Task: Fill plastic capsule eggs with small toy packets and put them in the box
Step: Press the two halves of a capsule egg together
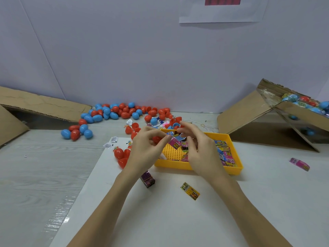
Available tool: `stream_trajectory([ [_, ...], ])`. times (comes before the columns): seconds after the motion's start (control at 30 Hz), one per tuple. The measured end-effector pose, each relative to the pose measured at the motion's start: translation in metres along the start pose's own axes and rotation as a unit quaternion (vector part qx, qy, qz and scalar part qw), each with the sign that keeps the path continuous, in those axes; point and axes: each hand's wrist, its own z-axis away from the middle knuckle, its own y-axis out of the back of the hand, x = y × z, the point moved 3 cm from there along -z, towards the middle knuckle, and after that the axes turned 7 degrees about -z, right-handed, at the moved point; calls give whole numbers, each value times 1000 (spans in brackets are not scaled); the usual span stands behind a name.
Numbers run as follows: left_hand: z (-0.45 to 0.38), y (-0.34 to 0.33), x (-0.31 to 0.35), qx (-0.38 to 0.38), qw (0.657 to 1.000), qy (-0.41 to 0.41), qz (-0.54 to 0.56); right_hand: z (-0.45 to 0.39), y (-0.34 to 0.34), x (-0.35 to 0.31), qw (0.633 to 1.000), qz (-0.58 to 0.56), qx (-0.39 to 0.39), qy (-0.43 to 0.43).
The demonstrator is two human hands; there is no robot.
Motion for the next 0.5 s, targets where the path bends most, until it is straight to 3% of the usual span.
stream_trajectory([
  [0.13, 4, -4, 8, -3, 993, -107, -43, -2, 2, 3, 987, -125, -36, -95],
  [0.5, 4, -7, 5, -2, 998, -61, -17, 0, 8, 15, 971, -168, -17, -172],
])
